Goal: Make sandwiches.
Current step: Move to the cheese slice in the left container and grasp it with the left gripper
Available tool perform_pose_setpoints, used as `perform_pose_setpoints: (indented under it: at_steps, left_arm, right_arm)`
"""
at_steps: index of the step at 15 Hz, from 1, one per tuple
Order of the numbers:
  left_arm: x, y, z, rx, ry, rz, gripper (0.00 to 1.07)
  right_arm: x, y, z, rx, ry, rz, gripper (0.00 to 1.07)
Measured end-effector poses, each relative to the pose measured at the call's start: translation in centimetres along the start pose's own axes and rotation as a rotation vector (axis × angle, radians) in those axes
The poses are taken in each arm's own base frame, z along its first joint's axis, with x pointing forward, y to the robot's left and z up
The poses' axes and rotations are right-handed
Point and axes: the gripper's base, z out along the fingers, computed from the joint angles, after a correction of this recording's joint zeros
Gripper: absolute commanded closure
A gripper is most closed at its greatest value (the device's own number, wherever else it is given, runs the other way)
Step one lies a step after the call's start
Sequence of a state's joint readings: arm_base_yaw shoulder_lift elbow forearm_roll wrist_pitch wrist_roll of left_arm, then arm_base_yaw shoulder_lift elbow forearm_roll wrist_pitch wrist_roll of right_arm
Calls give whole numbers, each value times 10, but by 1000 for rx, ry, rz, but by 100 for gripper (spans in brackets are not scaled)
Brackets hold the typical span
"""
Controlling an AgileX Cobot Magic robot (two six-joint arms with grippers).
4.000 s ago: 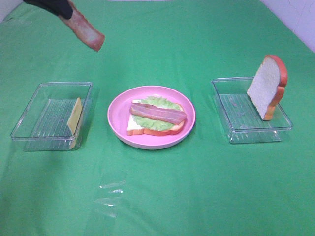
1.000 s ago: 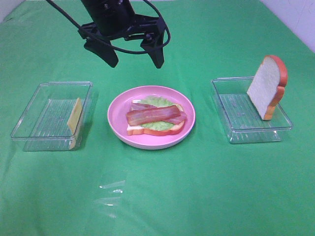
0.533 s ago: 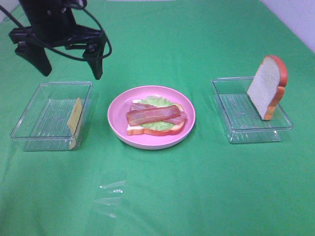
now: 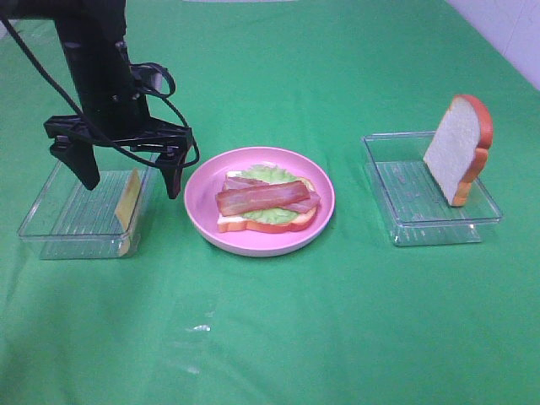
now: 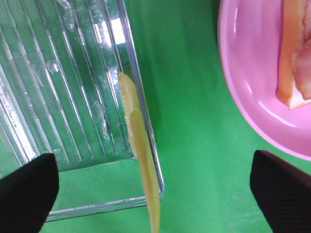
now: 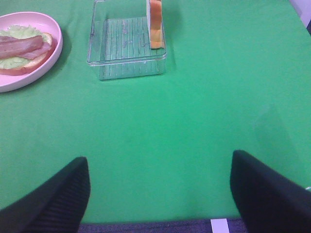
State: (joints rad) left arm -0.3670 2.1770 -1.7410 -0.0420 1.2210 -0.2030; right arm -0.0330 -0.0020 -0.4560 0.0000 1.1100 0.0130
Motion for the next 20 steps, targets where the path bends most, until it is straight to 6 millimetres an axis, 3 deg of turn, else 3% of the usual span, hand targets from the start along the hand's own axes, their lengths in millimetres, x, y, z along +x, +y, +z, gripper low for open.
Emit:
perform_pose_setpoints:
  at_steps: [7,8,10,16,18,20]
  left_arm:
    - [-2,0,15,-7,34,6,20]
    - [-2,0,15,-7,34,6,29]
    - [-2,0,15,-7,34,6,57]
    - [-1,-2,15,15,39,-3,62]
    - [-1,-2,15,17,39,-4,78]
    - [-1,-2,15,17,39,-4,107]
  right_arm:
    - [0,0,0,0,0,0,30]
    - [0,0,0,0,0,0,30]
    - [0,0,0,0,0,0,30]
    - [0,0,0,0,0,0,30]
    - [0,0,0,0,0,0,30]
    - [0,0,0,0,0,0,30]
